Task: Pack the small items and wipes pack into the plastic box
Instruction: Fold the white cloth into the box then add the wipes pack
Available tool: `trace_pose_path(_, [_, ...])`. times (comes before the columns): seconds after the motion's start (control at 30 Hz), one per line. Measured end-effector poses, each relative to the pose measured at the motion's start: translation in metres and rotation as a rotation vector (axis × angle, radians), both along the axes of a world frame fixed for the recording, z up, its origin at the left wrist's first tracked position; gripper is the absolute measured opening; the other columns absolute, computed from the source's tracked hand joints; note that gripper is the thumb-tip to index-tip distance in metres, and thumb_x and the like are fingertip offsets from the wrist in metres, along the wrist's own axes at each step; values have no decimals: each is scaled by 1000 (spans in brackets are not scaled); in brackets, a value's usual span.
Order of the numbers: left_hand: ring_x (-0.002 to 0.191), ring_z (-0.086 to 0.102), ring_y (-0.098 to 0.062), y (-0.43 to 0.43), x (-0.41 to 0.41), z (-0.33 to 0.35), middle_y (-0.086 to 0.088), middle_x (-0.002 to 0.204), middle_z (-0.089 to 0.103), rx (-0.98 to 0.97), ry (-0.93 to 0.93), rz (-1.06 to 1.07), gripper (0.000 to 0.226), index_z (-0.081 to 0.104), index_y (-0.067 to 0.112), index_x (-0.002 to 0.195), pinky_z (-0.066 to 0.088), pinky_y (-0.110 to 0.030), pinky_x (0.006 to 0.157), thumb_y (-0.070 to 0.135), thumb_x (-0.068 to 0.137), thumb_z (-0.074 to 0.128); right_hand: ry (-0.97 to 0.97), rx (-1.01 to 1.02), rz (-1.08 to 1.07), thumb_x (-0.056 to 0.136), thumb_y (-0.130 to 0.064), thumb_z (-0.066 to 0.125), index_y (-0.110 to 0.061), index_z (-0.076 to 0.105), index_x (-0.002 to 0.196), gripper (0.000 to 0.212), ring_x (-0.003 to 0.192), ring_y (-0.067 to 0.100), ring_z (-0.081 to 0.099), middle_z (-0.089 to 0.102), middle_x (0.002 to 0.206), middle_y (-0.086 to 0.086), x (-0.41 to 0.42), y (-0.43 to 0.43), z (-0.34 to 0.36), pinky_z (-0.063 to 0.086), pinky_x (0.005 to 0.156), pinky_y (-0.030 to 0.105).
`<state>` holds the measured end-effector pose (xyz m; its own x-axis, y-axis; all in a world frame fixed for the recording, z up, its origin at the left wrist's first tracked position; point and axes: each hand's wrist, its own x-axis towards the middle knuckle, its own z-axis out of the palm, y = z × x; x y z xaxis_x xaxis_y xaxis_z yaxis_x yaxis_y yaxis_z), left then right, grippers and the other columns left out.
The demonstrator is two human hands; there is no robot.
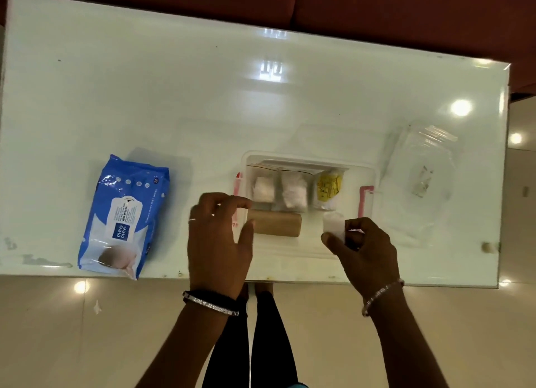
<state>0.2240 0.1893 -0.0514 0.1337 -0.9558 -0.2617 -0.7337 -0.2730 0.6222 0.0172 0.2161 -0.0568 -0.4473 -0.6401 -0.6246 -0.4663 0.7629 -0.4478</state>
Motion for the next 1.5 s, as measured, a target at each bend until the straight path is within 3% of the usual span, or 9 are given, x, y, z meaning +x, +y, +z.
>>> trace_pose_path(0.07, [98, 55, -25, 1, 2, -6, -7, 113, 55, -10, -120, -25, 33, 69, 20, 105, 52, -33, 75, 14, 75, 78, 66, 60, 66, 71, -38, 82, -22, 62, 85, 29, 63, 5, 64, 65, 67, -13, 1, -10, -7, 41, 58, 19])
trace_pose_path(0.2, [90, 62, -18, 5, 7, -14, -5, 119, 52, 69, -14, -30, 36, 65, 22, 114, 59, -32, 73, 13, 81, 74, 143, 204, 128, 73, -41, 79, -13, 73, 78, 28, 83, 26, 67, 72, 76, 5, 12, -27, -27, 41, 68, 26])
trace_pose_path(0.33, [76, 61, -6, 5, 10, -16, -1, 116, 57, 66, 52, -1, 35, 64, 26, 115, 57, -23, 69, 13, 83, 72, 225, 298, 190, 79, -40, 74, -10, 73, 100, 37, 102, 29, 64, 74, 98, 10, 21, -37, -44, 47, 78, 30])
trace_pose_path(0.57, [72, 64, -10, 6, 10, -17, 0, 110, 60, 78, 113, 61, 34, 67, 25, 113, 60, -30, 69, 12, 82, 73, 227, 368, 228, 80, -36, 75, -8, 72, 104, 36, 100, 31, 66, 72, 104, 13, 21, -42, -57, 52, 82, 33])
trace_pose_path(0.77, [77, 65, -8, 10, 18, -20, 2, 108, 62, 31, 203, 25, 33, 63, 25, 117, 57, -20, 65, 16, 86, 68, 277, 429, 236, 75, -30, 80, -8, 71, 102, 36, 107, 32, 64, 70, 103, 12, 17, -47, -41, 49, 82, 32])
trace_pose_path(0.93, [87, 65, -2, 22, 38, -18, 8, 112, 61, -11, 247, 150, 31, 59, 24, 120, 53, -14, 68, 22, 90, 65, 455, 91, 342, 83, -23, 67, -18, 76, 82, 11, 83, 31, 67, 75, 87, 6, 39, -43, -2, 36, 64, 25])
trace_pose_path(1.17, [83, 63, 9, 41, 97, -28, 4, 102, 66, -4, 299, 642, 16, 64, 23, 104, 45, 0, 65, 19, 88, 65, 51, -368, 708, 87, -17, 65, -18, 75, 89, 10, 71, 15, 71, 76, 80, -2, 140, -71, 15, 56, 70, 36])
trace_pose_path(1.37, [82, 64, 5, 65, 141, -41, 13, 92, 65, -60, 252, 883, 17, 63, 18, 103, 45, 0, 64, 13, 87, 66, -162, -443, 872, 92, -14, 60, -8, 72, 100, 16, 85, 22, 67, 73, 93, 8, 227, -91, -13, 56, 80, 41])
trace_pose_path(1.5, [85, 63, -10, 83, 162, -57, 2, 108, 63, -36, 224, 1110, 24, 61, 16, 109, 43, -4, 65, 20, 86, 68, -102, -398, 947, 94, -21, 57, -8, 63, 120, 29, 107, 30, 60, 66, 113, 12, 266, -108, -43, 47, 94, 39])
